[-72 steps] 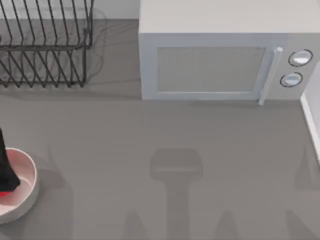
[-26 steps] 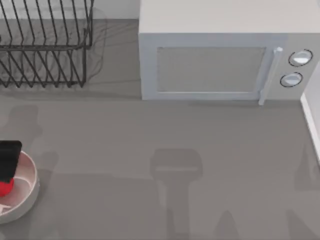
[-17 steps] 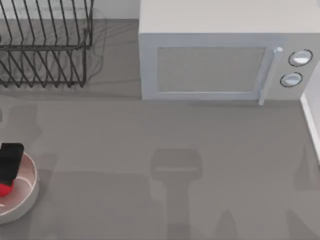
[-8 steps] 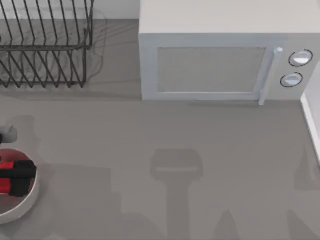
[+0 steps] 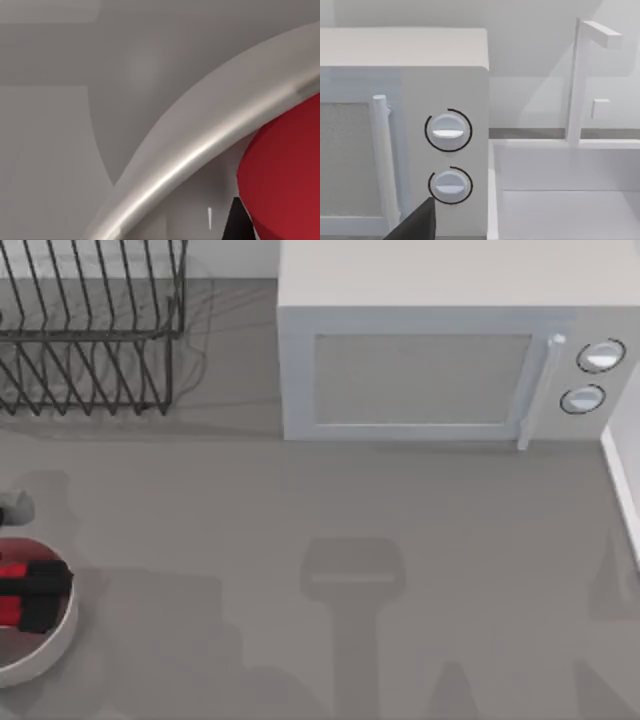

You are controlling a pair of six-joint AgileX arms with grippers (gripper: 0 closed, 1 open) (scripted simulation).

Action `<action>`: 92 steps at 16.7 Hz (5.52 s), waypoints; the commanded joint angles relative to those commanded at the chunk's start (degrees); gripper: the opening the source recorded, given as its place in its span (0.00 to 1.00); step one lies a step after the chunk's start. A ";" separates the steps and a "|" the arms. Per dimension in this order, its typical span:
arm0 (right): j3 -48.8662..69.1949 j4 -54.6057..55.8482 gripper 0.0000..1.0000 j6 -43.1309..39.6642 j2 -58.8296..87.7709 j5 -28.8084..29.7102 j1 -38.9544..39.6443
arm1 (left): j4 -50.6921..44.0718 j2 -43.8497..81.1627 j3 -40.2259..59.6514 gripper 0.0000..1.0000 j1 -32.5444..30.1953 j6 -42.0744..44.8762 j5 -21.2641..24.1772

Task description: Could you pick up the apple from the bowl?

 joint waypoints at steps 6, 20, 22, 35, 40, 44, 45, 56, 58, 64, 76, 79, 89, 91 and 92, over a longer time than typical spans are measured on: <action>0.00 0.00 1.00 0.00 0.00 0.00 0.00 | 0.00 0.00 0.00 0.25 0.00 0.00 0.00; 0.00 0.00 1.00 0.00 0.00 0.00 0.00 | -0.76 -1.67 2.02 0.00 -0.48 -0.44 0.78; 0.00 0.00 1.00 0.00 0.00 0.00 0.00 | -3.97 -1.43 5.19 0.00 -0.51 -0.47 0.78; 0.00 0.00 1.00 0.00 0.00 0.00 0.00 | -55.60 -5.25 52.36 0.00 -1.24 -1.25 0.74; 0.00 0.00 1.00 0.00 0.00 0.00 0.00 | -59.47 -6.32 56.20 0.00 -1.34 -1.37 0.73; 0.00 0.00 1.00 0.00 0.00 0.00 0.00 | -59.10 -5.30 56.49 0.00 -1.93 -2.12 0.69; 0.00 0.00 1.00 0.00 0.00 0.00 0.00 | -58.72 -4.02 57.12 0.00 -3.23 -3.43 0.66; 0.00 0.00 1.00 0.00 0.00 0.00 0.00 | -45.93 20.79 66.58 0.00 -37.82 -37.48 0.14; 0.00 0.00 1.00 0.00 0.00 0.00 0.00 | -44.45 22.60 67.03 0.00 -40.11 -39.76 0.09; 0.00 0.00 1.00 0.00 0.00 0.00 0.00 | -43.52 22.66 65.95 0.00 -40.09 -39.78 0.15; 0.00 0.00 1.00 0.00 0.00 0.00 0.00 | -20.25 25.12 45.37 0.00 -40.10 -39.72 0.11; 0.00 0.00 1.00 0.00 0.00 0.00 0.00 | -20.25 25.12 45.37 0.08 -40.10 -39.72 0.11; 0.00 0.00 1.00 0.00 0.00 0.00 0.00 | -20.25 25.12 45.37 0.83 -40.10 -39.72 0.11; 0.00 0.00 1.00 0.00 0.00 0.00 0.00 | -20.25 25.12 45.37 0.98 -40.10 -39.72 0.11; 0.00 0.00 1.00 0.00 0.00 0.00 0.00 | -20.25 25.12 45.37 1.00 -40.10 -39.72 0.11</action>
